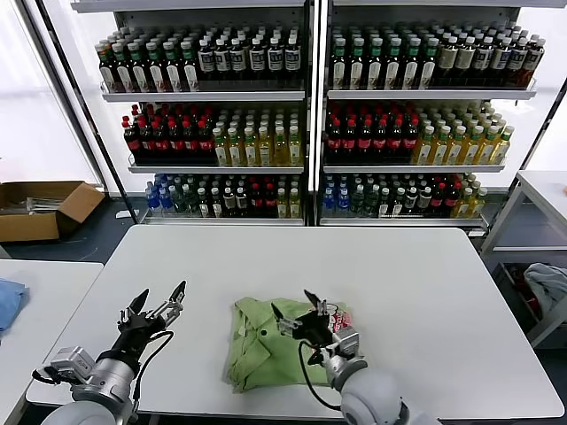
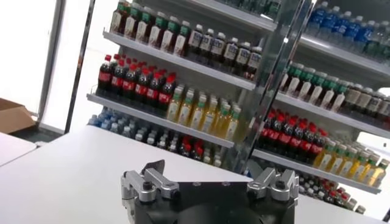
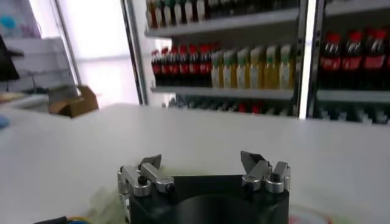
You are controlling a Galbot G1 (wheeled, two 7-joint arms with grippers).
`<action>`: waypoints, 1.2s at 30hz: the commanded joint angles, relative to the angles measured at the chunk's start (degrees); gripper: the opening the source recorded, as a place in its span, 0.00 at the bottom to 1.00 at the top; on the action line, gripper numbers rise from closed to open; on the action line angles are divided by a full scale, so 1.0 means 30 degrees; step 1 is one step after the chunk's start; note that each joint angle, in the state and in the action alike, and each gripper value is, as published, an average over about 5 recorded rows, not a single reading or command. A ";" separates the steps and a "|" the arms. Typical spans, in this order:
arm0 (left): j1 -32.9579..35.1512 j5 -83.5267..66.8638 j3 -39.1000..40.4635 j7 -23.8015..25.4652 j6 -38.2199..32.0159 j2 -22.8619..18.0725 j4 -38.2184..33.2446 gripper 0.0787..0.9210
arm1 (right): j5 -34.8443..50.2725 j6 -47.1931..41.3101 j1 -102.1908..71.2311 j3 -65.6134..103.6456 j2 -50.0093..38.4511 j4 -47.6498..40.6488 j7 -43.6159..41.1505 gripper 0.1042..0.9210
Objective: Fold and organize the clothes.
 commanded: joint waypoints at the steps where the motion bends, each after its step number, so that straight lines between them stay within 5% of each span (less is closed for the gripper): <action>1: -0.0047 0.0152 -0.0512 0.0456 -0.0106 0.0077 0.0369 0.88 | -0.0644 0.2330 -0.2806 0.6876 -0.1119 0.3890 -0.1169 0.88; 9: 0.0255 0.1420 -0.1910 0.2162 -0.0776 -0.0227 0.0575 0.88 | -0.2109 0.3539 -0.7685 1.3474 0.1079 0.3689 -0.3588 0.88; 17: 0.1345 0.4492 -0.3197 0.4594 -0.2008 -0.2206 0.0567 0.88 | -0.3043 0.4677 -1.1403 1.7738 0.3834 0.3597 -0.6438 0.88; 36: 0.1726 0.5396 -0.5690 0.7211 -0.2397 -0.2426 0.0191 0.88 | -0.2694 0.5705 -1.3111 1.9497 0.5268 0.3498 -0.6943 0.88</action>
